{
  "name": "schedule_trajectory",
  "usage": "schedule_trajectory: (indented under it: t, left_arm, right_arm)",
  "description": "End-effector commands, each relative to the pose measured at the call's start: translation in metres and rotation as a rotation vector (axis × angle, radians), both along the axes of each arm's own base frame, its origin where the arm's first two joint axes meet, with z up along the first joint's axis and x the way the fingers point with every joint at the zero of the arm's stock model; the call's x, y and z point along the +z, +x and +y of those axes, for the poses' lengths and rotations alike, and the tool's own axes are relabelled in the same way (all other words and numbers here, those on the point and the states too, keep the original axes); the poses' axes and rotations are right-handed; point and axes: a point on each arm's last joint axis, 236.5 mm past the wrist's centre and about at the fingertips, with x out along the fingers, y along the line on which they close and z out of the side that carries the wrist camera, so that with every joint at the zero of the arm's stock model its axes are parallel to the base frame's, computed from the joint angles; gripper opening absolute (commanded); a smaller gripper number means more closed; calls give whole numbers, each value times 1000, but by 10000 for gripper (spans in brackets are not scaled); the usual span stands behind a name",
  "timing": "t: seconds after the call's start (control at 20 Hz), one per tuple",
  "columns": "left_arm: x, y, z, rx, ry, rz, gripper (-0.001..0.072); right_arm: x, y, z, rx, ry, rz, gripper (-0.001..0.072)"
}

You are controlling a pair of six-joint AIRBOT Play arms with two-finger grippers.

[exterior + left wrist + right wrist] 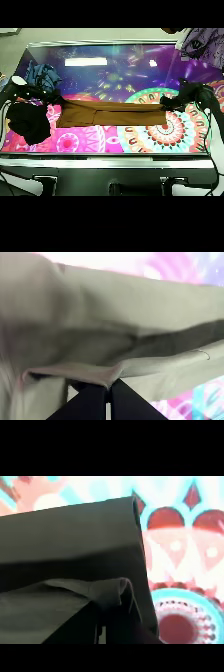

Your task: Fold the clothes and pants, and hang the long-sleeved shirts on hangers.

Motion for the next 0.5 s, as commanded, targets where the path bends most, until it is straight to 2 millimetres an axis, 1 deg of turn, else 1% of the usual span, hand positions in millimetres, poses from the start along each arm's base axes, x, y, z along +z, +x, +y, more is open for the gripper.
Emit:
schedule_trajectory:
  t: [0.0, 0.05, 0.1, 0.15, 0.2, 0.25, 0.3, 0.35, 0.4, 0.45]
  left_arm:
    - [-23, 12, -4, -17, -10, 39, 14]
    - [-27, 13, -6, -19, -10, 45, 21]
    - [-29, 15, -7, -17, -8, 40, 80]
    - [-28, 18, -6, -6, -5, 31, 232]
    - [-23, 21, -4, 7, 0, 25, 332]
    - [-16, 25, 2, 19, 16, 15, 334]
    - [-7, 29, 11, 31, 46, 3, 336]
    - [4, 32, 23, 39, 92, -15, 336]
    - [13, 33, 37, 53, 151, -27, 336]
    - [24, 35, 52, 68, 216, -47, 336]
  right_arm:
    - [-21, 9, -2, -8, -13, 14, 28]
    - [-24, 11, 0, -13, -6, 13, 30]
    - [-26, 11, 2, -17, 4, 16, 56]
    - [-22, 12, 2, -38, 20, 22, 149]
    - [-13, 12, -1, -53, 32, 35, 260]
    - [2, 13, -8, -56, 43, 45, 391]
    - [15, 13, -20, -67, 46, 47, 437]
    - [26, 15, -37, -89, 55, 40, 476]
    - [32, 12, -53, -119, 77, 40, 492]
    - [33, 7, -63, -142, 120, 48, 541]
